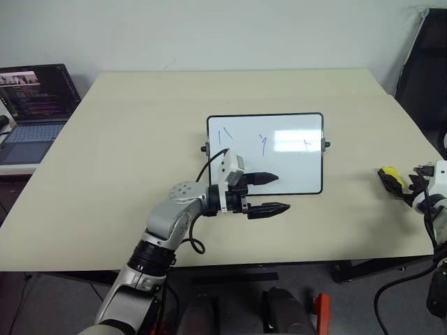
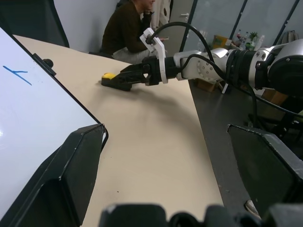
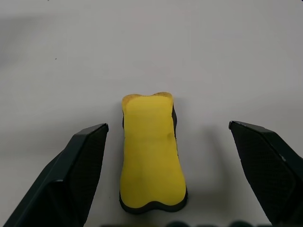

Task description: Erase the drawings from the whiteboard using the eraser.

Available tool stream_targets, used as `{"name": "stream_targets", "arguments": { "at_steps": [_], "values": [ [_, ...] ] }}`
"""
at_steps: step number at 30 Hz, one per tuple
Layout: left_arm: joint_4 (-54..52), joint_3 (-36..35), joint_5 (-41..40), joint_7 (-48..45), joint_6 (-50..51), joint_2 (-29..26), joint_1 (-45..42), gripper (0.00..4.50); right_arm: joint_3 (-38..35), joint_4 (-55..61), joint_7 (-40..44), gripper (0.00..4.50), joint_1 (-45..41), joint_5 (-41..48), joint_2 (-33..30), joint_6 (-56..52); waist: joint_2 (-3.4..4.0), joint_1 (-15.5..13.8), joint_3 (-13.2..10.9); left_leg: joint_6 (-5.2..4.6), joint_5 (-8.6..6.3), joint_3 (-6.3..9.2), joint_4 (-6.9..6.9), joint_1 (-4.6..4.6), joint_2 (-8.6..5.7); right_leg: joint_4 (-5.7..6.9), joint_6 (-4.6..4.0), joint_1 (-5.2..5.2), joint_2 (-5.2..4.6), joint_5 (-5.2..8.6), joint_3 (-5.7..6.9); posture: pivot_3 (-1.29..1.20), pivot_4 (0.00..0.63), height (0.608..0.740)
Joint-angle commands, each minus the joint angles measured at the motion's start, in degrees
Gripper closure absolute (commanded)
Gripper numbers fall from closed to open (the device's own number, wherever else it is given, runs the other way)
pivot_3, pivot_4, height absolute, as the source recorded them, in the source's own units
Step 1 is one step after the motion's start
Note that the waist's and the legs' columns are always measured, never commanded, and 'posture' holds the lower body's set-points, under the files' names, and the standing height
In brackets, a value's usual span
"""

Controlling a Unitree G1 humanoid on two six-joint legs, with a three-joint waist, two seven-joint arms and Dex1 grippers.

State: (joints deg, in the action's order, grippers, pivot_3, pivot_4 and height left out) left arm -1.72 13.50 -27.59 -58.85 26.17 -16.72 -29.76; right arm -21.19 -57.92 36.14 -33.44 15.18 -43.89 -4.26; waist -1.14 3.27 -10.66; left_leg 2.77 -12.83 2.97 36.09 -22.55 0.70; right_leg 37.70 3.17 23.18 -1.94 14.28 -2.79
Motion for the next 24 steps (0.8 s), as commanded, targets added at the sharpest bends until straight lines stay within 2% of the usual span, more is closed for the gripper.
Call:
{"name": "stream_targets", "arguments": {
  "at_steps": [1, 7, 10, 24],
  "values": [
    [-2.7, -0.2, -0.2, 0.0, 0.2, -0.2, 0.1, 0.0, -0.4, 0.0, 0.0, 0.58, -1.4, -0.1, -1.4, 1.1, 0.0, 0.0, 0.0, 0.0, 0.0, 0.0, 0.0, 0.0, 0.0, 0.0, 0.0, 0.0, 0.0, 0.0, 0.0, 0.0, 0.15, 0.74],
    [-3.0, -0.3, -0.2, 0.1, 0.5, -0.6, 0.4, 0.0, -0.2, -0.8, -0.3, 2.69, -1.9, -0.8, -1.3, 1.2, 0.0, 0.0, 0.0, 0.0, 0.0, 0.0, 0.0, 0.0, 0.0, 0.0, 0.0, 0.0, 0.0, 0.0, 0.0, 0.0, 0.15, 0.74],
    [-3.0, -0.5, -0.2, 0.4, 0.6, -0.6, 0.4, 0.0, 0.0, -1.0, -0.2, 3.56, -2.0, -1.1, -1.3, 1.2, 0.0, 0.0, 0.0, 0.0, 0.0, 0.0, 0.0, 0.0, 0.0, 0.0, 0.0, 0.0, 0.0, 0.0, 0.0, 0.0, 0.15, 0.74],
    [-2.4, -0.9, -0.4, 0.9, 0.4, -0.4, 0.0, 0.0, 0.6, -0.4, 0.2, 3.64, -1.4, -1.4, -1.1, 0.8, 0.0, 0.0, 0.0, 0.0, 0.0, 0.0, 0.0, 0.0, 0.0, 0.0, -0.01, 0.0, 0.0, -0.01, 0.0, 0.0, 0.15, 0.74]
  ]
}}
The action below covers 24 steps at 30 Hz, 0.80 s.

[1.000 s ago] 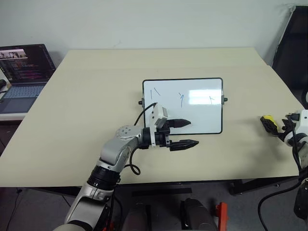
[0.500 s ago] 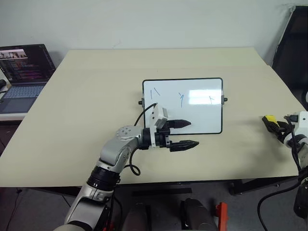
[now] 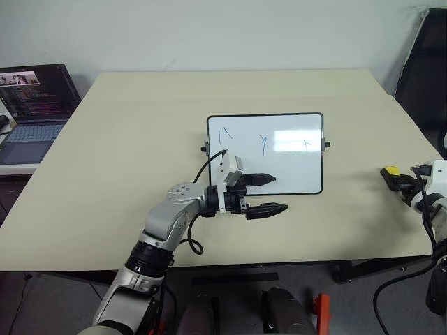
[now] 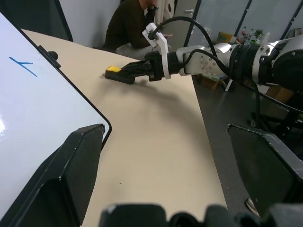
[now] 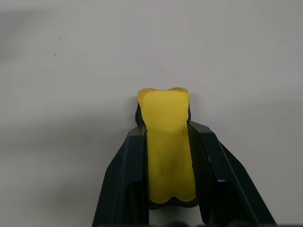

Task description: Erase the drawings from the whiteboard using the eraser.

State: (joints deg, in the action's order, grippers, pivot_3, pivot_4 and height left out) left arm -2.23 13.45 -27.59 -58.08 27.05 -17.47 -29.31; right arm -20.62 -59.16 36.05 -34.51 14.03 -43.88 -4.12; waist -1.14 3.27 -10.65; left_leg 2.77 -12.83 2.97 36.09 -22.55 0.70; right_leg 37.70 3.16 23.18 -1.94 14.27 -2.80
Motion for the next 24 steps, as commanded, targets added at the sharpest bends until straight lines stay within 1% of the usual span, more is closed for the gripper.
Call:
{"name": "stream_targets", "arguments": {
  "at_steps": [1, 4, 6, 8, 9, 11, 13, 14, 16, 18, 21, 23, 24],
  "values": [
    [-1.8, -0.8, -0.4, 0.2, -0.5, 0.5, -0.5, 0.0, 0.0, 0.7, 0.4, 3.64, -0.4, -0.3, -1.2, 0.6, 0.0, 0.0, 0.0, 0.0, 0.0, 0.0, 0.0, 0.0, 0.0, 0.0, 0.0, 0.0, 0.0, 0.0, 0.0, 0.0, 0.15, 0.74],
    [-1.8, -1.1, -0.2, 0.2, -0.7, 0.2, -0.5, 0.0, -1.0, 3.0, 1.6, 3.64, 0.0, 0.9, -2.1, -0.1, 0.0, 0.0, 0.0, 0.0, 0.0, 0.0, 0.0, 0.0, 0.0, 0.0, 0.0, 0.0, 0.0, 0.0, 0.0, 0.0, 0.15, 0.74],
    [-2.1, -2.0, 0.0, 0.4, -1.1, -0.8, -0.6, 0.0, -2.7, 8.4, 1.9, 3.64, 1.1, 2.7, -3.0, -1.2, 0.01, 0.0, 0.0, 0.0, 0.0, 0.0, 0.0, 0.0, 0.0, 0.0, 0.0, 0.0, 0.0, 0.0, 0.0, 0.0, 0.15, 0.74],
    [-2.5, -3.4, -0.2, 0.7, -1.1, -1.9, -1.0, 0.0, -4.0, 16.4, 1.9, 3.64, 3.3, 4.5, -3.4, -3.6, 0.03, 0.0, 0.0, 0.0, 0.0, 0.0, 0.0, -0.01, 0.0, 0.01, 0.0, 0.0, 0.0, 0.0, 0.0, 0.0, 0.15, 0.74],
    [-2.9, -4.1, -0.4, 0.9, -1.0, -2.5, -1.2, 0.0, -4.3, 21.1, 1.9, 3.64, 4.9, 5.1, -3.6, -5.1, 0.03, 0.0, 0.0, 0.0, 0.0, 0.0, 0.0, -0.01, 0.0, 0.02, 0.0, 0.01, 0.0, 0.0, 0.0, 0.0, 0.15, 0.74],
    [-3.9, -6.3, -0.7, 1.2, -0.8, -4.6, -1.2, 0.0, -4.3, 36.4, 2.8, 3.64, 9.7, 7.5, -4.4, -11.2, 0.05, -0.1, 0.0, 0.0, 0.0, 0.03, 0.0, -0.01, 0.01, 0.03, 0.05, 0.01, 0.01, 0.03, 0.01, 0.0, 0.15, 0.74],
    [-4.4, -8.6, -0.6, 1.4, -1.2, -7.3, -0.5, 0.0, -4.6, 54.5, 5.2, 3.64, 13.1, 14.4, -6.1, -19.7, 0.08, 0.1, 0.0, 0.0, 0.0, 0.07, -0.01, -0.01, 0.03, 0.06, 0.09, 0.03, 0.03, 0.06, 0.03, 0.0, 0.15, 0.74],
    [-4.4, -10.0, -0.4, 1.8, -1.6, -8.6, 0.1, 0.0, -4.8, 62.0, 6.6, 3.64, 13.2, 19.2, -7.3, -23.9, 0.12, 0.3, 0.0, 0.0, 0.0, 0.07, -0.01, -0.02, 0.04, 0.08, 0.1, 0.06, 0.03, 0.07, 0.02, 0.0, 0.15, 0.74],
    [-4.1, -12.6, -0.4, 2.6, -1.9, -10.4, 1.0, 0.0, -3.7, 70.6, 8.2, 3.64, 10.2, 25.9, -8.4, -29.6, 0.19, 0.4, -0.1, 0.0, 0.0, 0.05, 0.0, 0.01, 0.05, 0.1, 0.12, 0.05, 0.04, 0.08, -0.01, 0.0, 0.15, 0.74],
    [-3.4, -14.5, -0.3, 3.3, -2.2, -11.9, 2.0, 0.0, 0.6, 73.9, 9.5, 3.64, 4.9, 28.1, -7.4, -31.2, 0.14, 0.4, -0.1, 0.0, 0.0, 0.09, 0.01, 0.05, 0.09, 0.1, 0.14, 0.02, 0.08, 0.09, 0.05, 0.0, 0.15, 0.74],
    [-2.6, -16.1, 0.7, 3.8, -3.1, -13.9, 3.6, 0.0, 10.5, 73.9, 11.7, 3.64, -4.0, 26.0, -2.0, -29.6, -0.12, 0.1, 0.0, 0.0, 0.0, 0.13, 0.02, 0.08, 0.11, 0.08, 0.11, -0.02, 0.1, 0.07, 0.12, 0.0, 0.15, 0.74],
    [-2.7, -17.3, 0.6, 4.7, -3.3, -14.4, 4.1, 0.0, 16.7, 70.1, 12.3, 3.64, -9.8, 22.1, 4.3, -25.6, -0.18, 0.2, 0.0, 0.0, 0.0, 0.13, 0.03, 0.07, 0.14, 0.06, 0.1, -0.02, 0.11, 0.06, 0.12, 0.0, 0.15, 0.74],
    [-3.2, -17.8, 0.6, 5.1, -3.2, -14.7, 4.5, 0.0, 19.9, 67.2, 12.6, 3.64, -12.2, 18.6, 7.5, -22.3, -0.18, 0.0, 0.0, 0.0, 0.0, 0.11, 0.04, 0.05, 0.14, 0.06, 0.1, 0.01, 0.11, 0.03, 0.11, 0.0, 0.15, 0.74]
  ]
}}
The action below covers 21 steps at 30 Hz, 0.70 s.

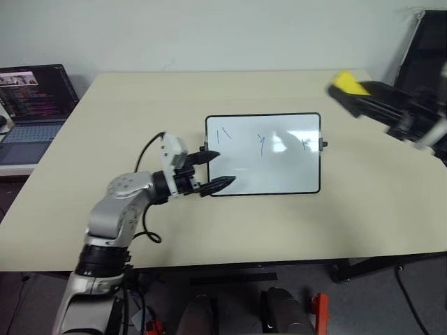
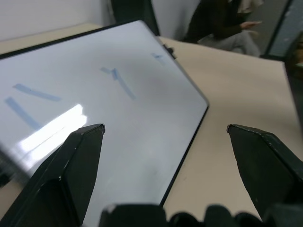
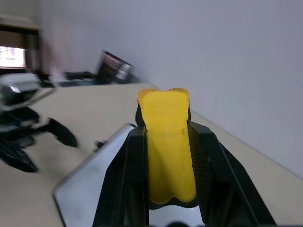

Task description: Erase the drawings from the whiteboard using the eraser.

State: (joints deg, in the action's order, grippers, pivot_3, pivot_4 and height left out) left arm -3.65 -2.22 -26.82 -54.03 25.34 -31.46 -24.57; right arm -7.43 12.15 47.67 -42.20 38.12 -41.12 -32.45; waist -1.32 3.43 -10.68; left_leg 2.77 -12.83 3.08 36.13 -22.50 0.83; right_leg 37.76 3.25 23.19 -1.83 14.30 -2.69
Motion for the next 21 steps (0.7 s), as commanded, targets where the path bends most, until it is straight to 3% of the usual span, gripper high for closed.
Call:
{"name": "stream_targets", "arguments": {
  "at_steps": [1, 4, 8, 15, 21],
  "values": [
    [-2.2, -2.6, -0.2, 1.4, -1.4, -0.9, 0.3, 0.0, 9.8, -7.0, 1.4, 3.64, -6.4, -9.3, 7.3, 9.9, 0.0, -0.2, 0.0, 0.0, 0.0, 0.02, 0.0, -0.08, 0.0, 0.0, 0.0, 0.05, 0.0, 0.0, 0.02, 0.0, 0.15, 0.74],
    [-3.9, -3.9, -0.4, 2.4, -1.3, -1.5, 2.7, 0.0, 18.0, -17.7, 2.4, 3.64, -10.4, -19.9, 13.7, 21.0, 0.01, -0.6, 0.0, 0.0, 0.0, 0.06, -0.01, -0.31, 0.0, -0.02, -0.25, 0.27, -0.02, -0.14, 0.1, 0.0, 0.15, 0.74],
    [-6.2, -5.2, -0.3, 4.8, -2.1, -1.2, 5.7, 0.0, 22.6, -32.4, 2.1, 3.64, -14.9, -29.1, 19.2, 33.7, -0.01, -1.3, 0.0, 0.04, -0.02, 0.08, -0.04, -0.43, -0.04, -0.03, -0.29, 0.36, -0.15, -0.16, 0.18, 0.0, 0.15, 0.74],
    [-5.5, -7.0, 2.7, 11.2, -7.4, 1.1, 7.5, 0.0, 21.3, -59.4, -3.8, 3.64, -23.3, -35.8, 26.0, 46.0, -0.01, -1.6, 0.0, 0.08, -0.03, 0.1, -0.04, -0.38, -0.06, 0.05, -0.32, 0.36, -0.18, -0.18, 0.21, 0.0, 0.15, 0.74],
    [-6.8, -6.1, 1.7, 10.7, -6.3, 1.1, 8.1, 0.0, 19.9, -70.5, -8.5, 3.64, -28.4, -39.1, 27.8, 51.6, 0.01, -1.2, 0.0, 0.08, -0.04, 0.08, -0.07, -0.38, -0.05, 0.06, -0.33, 0.38, -0.17, -0.17, 0.19, 0.0, 0.15, 0.74]
  ]
}}
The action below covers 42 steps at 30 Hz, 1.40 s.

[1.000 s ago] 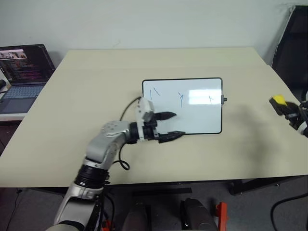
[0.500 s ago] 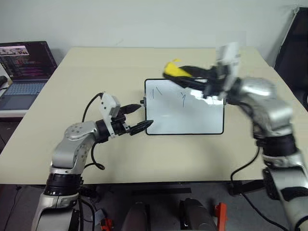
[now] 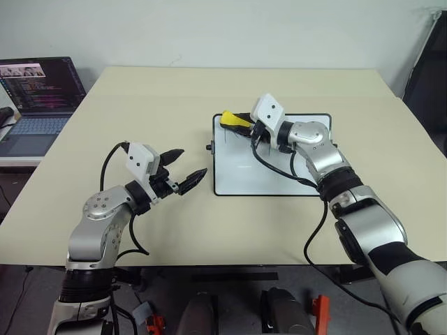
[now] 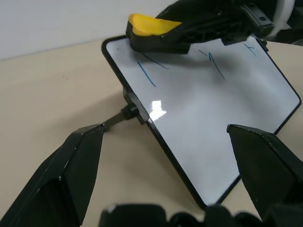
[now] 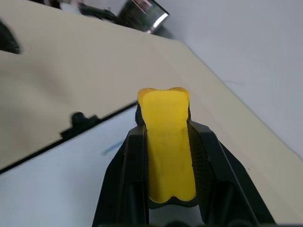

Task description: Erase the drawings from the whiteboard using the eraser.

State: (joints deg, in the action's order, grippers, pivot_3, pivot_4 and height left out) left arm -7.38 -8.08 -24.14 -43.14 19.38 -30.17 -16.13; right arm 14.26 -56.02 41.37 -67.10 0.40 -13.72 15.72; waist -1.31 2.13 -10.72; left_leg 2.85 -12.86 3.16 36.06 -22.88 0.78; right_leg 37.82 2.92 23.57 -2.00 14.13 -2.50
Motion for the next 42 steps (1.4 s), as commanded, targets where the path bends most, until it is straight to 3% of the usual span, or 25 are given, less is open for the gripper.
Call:
{"name": "stream_targets", "arguments": {
  "at_steps": [1, 9, 16, 29, 37, 42],
  "values": [
    [-3.4, -0.2, -1.4, -0.4, 0.0, -0.2, -0.3, 0.0, -1.7, -3.9, -3.0, 3.64, -4.0, -2.3, 0.4, 4.1, 0.0, 0.2, 0.0, 0.0, 0.0, 0.0, 0.0, 0.0, 0.0, 0.01, 0.0, 0.0, 0.0, 0.0, 0.0, 0.0, 0.15, 0.74],
    [-4.8, 0.1, -2.3, -0.7, 1.5, -0.4, 0.1, 0.0, -1.8, -10.1, -3.8, 3.64, -4.9, -5.6, 2.2, 6.3, 0.0, 0.7, 0.0, 0.0, 0.0, 0.01, 0.0, 0.06, 0.0, 0.1, 0.0, -0.02, 0.01, 0.0, -0.01, 0.0, 0.15, 0.74],
    [-4.6, 0.2, -2.5, -0.7, 1.5, -0.6, -0.1, 0.0, -0.9, -12.7, -2.7, 3.65, -0.8, -8.1, 5.7, 5.6, 0.0, 1.2, 0.0, 0.0, 0.0, 0.01, 0.01, 0.19, 0.0, 0.17, -0.01, -0.12, 0.02, 0.0, -0.03, 0.0, 0.15, 0.74],
    [-4.4, 0.8, -2.7, -1.9, 1.7, -0.8, -0.6, 0.0, -1.6, -11.8, 0.5, 3.67, 5.2, -7.9, 8.4, 4.5, 0.0, 1.3, 0.0, -0.1, 0.09, 0.02, 0.02, 1.27, 0.07, 0.18, 0.09, -1.08, 0.17, 0.12, -0.09, 0.0, 0.15, 0.74],
    [-3.6, 1.6, -2.4, -2.6, 1.7, -0.7, -1.8, 0.0, -4.0, -12.5, -9.5, 3.67, 2.8, -7.9, 6.1, 5.8, 0.01, 1.1, 0.0, -0.1, 0.09, 0.06, 0.01, 1.48, 0.09, 0.19, -0.21, -1.31, 0.19, 0.33, -0.08, 0.0, 0.15, 0.74],
    [-3.1, 1.7, -2.4, -3.2, 1.7, -1.0, -2.7, 0.0, -5.2, -13.3, -15.1, 3.67, -0.1, -8.7, 1.6, 3.2, -0.01, 0.5, 0.0, -0.1, 0.09, 0.1, 0.03, 1.42, 0.05, 0.14, -0.22, -1.3, 0.15, 0.34, -0.06, 0.0, 0.15, 0.74]
  ]
}}
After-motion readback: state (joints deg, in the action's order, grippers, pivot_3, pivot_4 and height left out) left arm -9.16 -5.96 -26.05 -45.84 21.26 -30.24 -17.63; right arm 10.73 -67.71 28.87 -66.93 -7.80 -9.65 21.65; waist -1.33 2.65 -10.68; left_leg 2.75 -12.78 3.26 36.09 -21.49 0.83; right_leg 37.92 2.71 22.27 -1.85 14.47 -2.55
